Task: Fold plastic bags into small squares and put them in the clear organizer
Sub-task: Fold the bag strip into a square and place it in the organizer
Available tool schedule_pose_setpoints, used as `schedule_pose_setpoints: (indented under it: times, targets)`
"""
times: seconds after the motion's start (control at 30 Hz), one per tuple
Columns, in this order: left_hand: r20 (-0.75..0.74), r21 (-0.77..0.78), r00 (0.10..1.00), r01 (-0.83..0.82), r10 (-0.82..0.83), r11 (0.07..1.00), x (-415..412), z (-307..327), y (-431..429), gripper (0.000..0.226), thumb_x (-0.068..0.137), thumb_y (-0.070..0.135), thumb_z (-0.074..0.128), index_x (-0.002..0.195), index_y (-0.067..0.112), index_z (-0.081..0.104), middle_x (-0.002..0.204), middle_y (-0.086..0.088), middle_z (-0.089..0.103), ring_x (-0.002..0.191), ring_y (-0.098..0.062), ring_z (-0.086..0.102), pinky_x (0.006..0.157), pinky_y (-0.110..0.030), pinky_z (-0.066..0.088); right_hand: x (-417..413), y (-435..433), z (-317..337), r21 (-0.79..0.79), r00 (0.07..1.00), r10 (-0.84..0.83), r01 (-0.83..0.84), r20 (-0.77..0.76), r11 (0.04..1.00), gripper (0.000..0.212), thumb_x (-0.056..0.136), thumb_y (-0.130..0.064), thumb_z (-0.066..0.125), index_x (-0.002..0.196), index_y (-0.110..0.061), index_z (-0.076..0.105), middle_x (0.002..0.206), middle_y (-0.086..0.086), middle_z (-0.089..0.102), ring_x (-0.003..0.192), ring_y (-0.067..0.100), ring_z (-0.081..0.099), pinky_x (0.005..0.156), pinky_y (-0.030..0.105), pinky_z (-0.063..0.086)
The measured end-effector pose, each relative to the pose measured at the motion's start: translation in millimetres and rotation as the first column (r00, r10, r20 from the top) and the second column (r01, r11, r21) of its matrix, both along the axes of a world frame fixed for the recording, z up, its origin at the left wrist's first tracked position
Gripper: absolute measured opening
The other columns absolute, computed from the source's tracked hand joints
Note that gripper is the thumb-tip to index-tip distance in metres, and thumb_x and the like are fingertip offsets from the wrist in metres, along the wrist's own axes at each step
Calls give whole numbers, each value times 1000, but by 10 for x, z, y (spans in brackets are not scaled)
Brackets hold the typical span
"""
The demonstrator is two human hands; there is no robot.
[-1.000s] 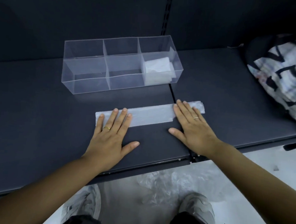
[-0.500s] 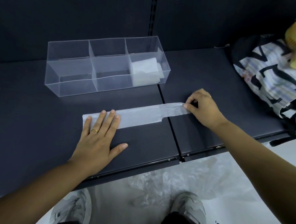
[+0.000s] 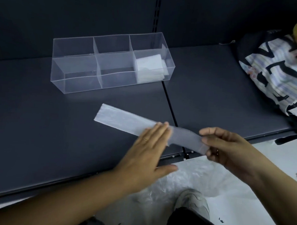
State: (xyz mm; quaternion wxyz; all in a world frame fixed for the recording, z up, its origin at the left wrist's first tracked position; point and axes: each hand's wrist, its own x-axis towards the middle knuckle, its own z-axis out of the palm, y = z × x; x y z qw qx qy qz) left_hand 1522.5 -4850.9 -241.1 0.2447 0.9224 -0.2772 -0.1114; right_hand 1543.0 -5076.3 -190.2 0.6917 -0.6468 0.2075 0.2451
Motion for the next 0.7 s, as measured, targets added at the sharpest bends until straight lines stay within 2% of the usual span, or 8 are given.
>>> schedule_pose_setpoints:
  times: [0.07,0.17,0.23,0.33,0.43,0.5,0.57,0.7]
  targets:
    - [-42,-158,996,-84,78,984,-12,90,-193,84,93,53,47,152,19,-2,157,10,-10,145,-3,-12,116,-18,-10,-97,131,160,53,992,123,-124,15,991,32,65,-14,71,96,-8,66,62,10,59,50,14,55,48,20,46]
    - [-312,-472,918,-374,245,798,14,275,-316,58,92,12,59,146,21,39,150,5,40,137,-7,36,113,-26,30,-72,294,330,65,959,243,-254,147,965,37,66,-25,73,99,-9,66,62,6,59,51,12,52,49,19,45]
    - [-472,-564,842,-517,262,645,45,380,-260,35,96,24,57,130,30,58,126,14,63,119,0,54,100,-19,42,78,302,358,-22,924,237,-242,300,970,39,73,-36,71,106,-15,66,67,0,59,55,9,49,53,17,44]
    - [-646,-600,739,-648,193,469,170,469,-89,26,92,44,56,109,29,69,121,16,66,116,2,57,96,-17,43,417,247,237,-186,813,412,-368,411,911,48,87,-57,53,126,-29,59,90,-6,62,68,13,45,66,17,43]
    - [-746,-617,666,-703,22,355,309,458,93,36,90,35,52,119,18,65,119,1,69,116,-12,61,101,-33,47,684,342,12,-117,682,657,-660,322,742,65,85,-66,47,138,-28,49,98,20,53,67,21,35,68,21,38]
    - [-778,-617,621,-726,-98,302,387,415,199,39,92,31,48,122,12,62,120,-6,68,116,-18,61,97,-32,50,776,462,-111,-39,580,767,-790,274,611,61,82,-63,58,133,-32,51,90,9,55,64,19,35,66,21,39]
    - [-807,-590,571,-767,-150,252,465,342,303,37,93,29,47,122,10,62,121,-9,67,115,-22,62,94,-32,52,824,576,-205,-57,493,835,-852,246,520,35,87,-44,64,121,-35,58,79,-10,59,61,19,34,62,17,40]
    - [-901,-430,433,-886,-20,175,597,116,518,27,99,18,46,114,3,62,114,-16,69,105,-25,67,88,-36,56,882,618,-363,-262,629,774,-736,80,625,22,88,-19,69,109,-15,64,82,4,66,52,13,37,47,18,32]
